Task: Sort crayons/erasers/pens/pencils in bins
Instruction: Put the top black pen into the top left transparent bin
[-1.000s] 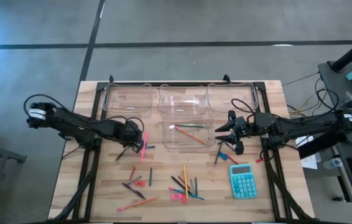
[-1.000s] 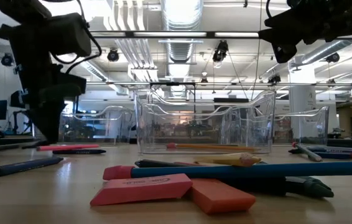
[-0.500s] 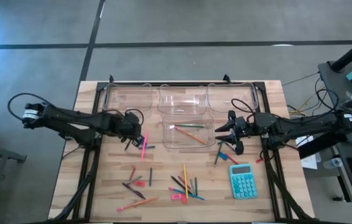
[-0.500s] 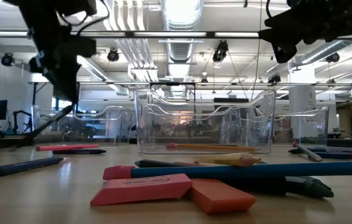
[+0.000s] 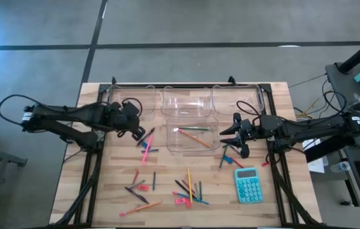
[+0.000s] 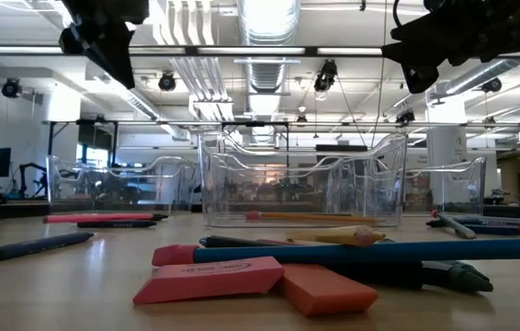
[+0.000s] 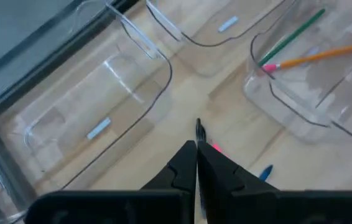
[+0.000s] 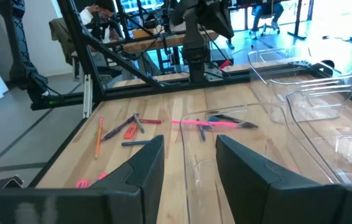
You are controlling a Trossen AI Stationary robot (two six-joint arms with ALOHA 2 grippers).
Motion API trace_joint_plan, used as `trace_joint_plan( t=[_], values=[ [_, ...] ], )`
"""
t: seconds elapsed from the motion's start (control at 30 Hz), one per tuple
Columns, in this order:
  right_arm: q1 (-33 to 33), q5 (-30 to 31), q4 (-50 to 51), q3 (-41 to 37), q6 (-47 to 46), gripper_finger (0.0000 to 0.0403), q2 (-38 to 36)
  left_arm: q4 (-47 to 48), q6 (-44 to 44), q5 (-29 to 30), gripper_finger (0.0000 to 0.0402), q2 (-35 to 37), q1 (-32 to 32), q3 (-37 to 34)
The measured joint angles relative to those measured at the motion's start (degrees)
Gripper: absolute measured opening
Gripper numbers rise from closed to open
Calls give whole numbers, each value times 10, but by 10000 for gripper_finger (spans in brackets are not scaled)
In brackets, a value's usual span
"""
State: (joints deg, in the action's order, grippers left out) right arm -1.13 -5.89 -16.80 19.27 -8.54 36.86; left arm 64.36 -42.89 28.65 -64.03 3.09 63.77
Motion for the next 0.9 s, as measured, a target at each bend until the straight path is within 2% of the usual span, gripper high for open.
trace_joint_plan(
  t=[0.23, 0.33, 0.63, 0.73, 0.9],
  values=[
    [0, 0, 0, 0, 0, 137, 0, -78, -9, -82, 8, -38, 1, -83],
    [0, 0, 2, 0, 0, 137, 0, -114, -21, -107, 35, -64, 0, -135],
    [0, 0, 2, 0, -4, 137, 0, -230, -49, -164, 156, -113, 0, -244],
    [0, 0, 2, 0, -4, 137, 0, -252, -50, -168, 175, -124, 0, -261],
    [0, 0, 2, 0, -3, 137, 0, -249, -63, -167, 180, -136, 0, -280]
  ],
)
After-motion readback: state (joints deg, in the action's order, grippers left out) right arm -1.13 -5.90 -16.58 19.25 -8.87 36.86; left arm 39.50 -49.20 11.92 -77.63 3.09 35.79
